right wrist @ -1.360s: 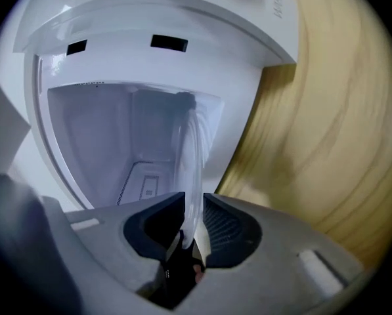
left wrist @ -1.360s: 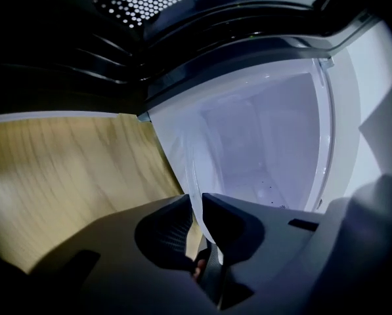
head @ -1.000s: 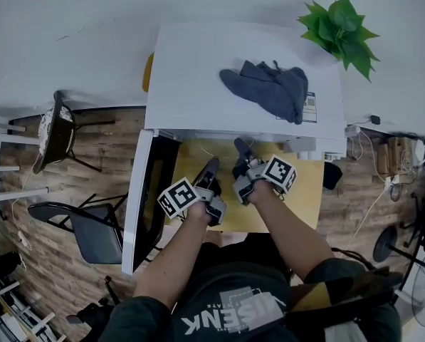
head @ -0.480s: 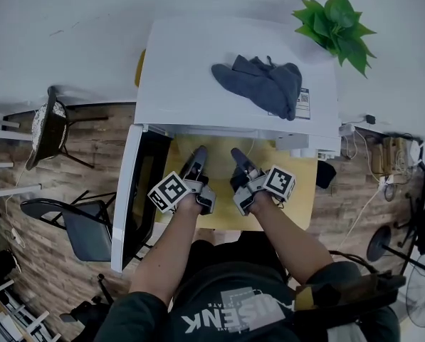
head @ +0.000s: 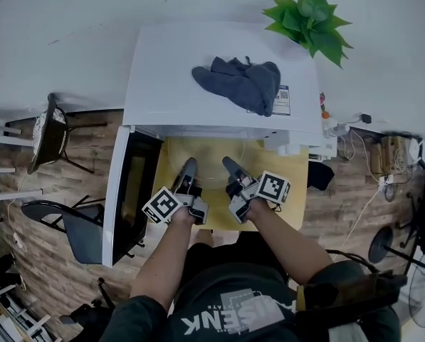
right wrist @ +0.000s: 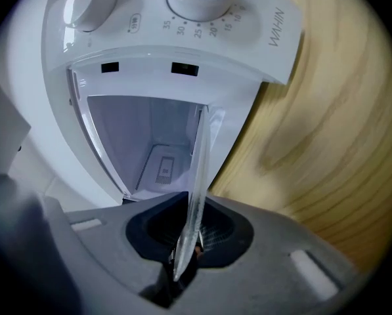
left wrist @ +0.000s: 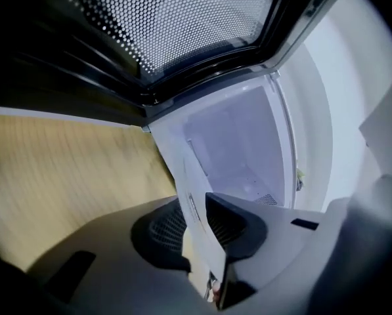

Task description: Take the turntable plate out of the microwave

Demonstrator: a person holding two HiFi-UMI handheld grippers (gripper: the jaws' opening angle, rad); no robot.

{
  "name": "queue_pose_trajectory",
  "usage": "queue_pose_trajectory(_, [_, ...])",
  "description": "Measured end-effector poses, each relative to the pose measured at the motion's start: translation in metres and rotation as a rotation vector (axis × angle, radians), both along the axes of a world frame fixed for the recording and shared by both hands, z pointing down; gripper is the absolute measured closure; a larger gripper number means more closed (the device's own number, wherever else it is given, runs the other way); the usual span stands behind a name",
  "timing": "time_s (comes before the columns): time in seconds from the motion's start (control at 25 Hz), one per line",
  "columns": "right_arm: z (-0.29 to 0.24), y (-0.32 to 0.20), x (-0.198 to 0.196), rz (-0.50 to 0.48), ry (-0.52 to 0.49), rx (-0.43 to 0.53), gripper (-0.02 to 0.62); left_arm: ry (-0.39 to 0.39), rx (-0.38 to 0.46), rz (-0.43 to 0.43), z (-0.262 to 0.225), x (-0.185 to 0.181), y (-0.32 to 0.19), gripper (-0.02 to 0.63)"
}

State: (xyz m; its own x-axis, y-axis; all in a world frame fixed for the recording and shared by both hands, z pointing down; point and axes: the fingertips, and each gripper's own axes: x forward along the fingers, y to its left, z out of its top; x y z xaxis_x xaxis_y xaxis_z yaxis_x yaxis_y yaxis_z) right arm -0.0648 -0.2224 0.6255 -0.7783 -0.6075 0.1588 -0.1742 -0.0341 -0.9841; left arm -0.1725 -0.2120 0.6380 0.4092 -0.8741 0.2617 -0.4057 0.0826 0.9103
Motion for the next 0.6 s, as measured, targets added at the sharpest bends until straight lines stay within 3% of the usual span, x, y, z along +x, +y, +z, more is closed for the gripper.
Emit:
queue_pose_trajectory(0.24, [-0.008, 0.013, 0.004, -0.047, -0.004, 0.024, 0.546, -0.002, 0.033, -0.035, -0.017, 0.008, 0.014, 0.529])
queue_pose_trajectory(0.36, [-0.012, 0.02, 0.007, -0.081, 0.0, 0.031, 0.543, -0.059, 0.028, -0.05, -0.021, 0.007, 0.025, 0.531])
queue_pose_trajectory(0.6, [-0.029, 0.036, 0.015, -0.17, 0.0, 0.087, 0.543, -0.045, 0.072, -0.116, -0.038, 0.017, 0.05, 0.532])
